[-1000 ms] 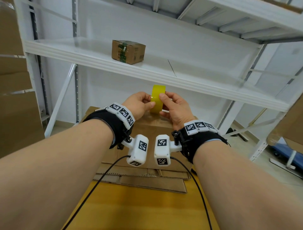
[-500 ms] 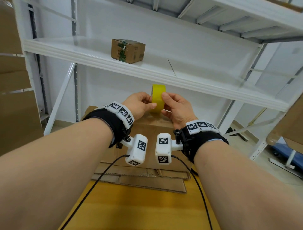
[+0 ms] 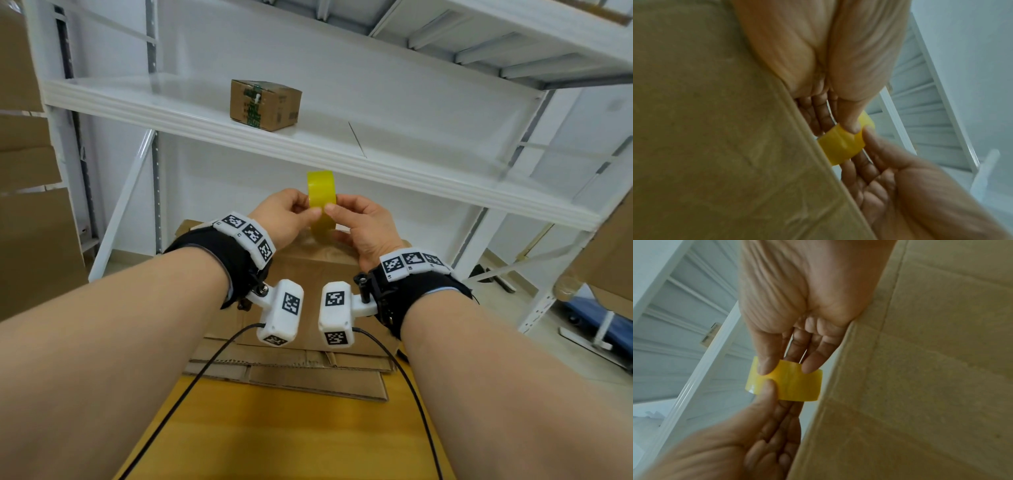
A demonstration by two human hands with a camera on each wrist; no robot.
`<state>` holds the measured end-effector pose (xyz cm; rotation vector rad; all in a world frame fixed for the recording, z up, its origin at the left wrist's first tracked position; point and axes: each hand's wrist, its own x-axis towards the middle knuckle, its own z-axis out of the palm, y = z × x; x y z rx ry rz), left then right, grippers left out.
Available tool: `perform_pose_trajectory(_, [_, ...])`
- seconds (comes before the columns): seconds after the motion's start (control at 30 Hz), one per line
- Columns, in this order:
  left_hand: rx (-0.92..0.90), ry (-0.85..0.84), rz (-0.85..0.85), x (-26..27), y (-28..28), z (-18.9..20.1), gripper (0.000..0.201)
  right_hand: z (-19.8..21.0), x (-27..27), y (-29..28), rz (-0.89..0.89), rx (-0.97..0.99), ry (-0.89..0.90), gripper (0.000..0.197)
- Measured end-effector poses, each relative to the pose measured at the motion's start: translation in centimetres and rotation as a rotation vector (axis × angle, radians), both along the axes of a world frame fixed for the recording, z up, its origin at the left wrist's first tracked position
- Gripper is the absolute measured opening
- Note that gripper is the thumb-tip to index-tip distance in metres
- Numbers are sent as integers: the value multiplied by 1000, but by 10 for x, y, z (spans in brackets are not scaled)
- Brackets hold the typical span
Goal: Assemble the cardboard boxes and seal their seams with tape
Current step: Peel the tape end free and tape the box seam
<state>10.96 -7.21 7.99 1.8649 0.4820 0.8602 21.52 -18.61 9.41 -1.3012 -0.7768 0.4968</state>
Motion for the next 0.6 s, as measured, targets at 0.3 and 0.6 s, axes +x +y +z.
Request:
perform_pose_trajectory(0.3, [54, 6, -26, 1, -10, -1, 8, -1, 2, 0, -43, 1, -22, 17])
perform_pose_trajectory(0.6, [-190, -170, -20, 2, -1, 0, 7, -4, 0, 3, -20, -75, -105, 21])
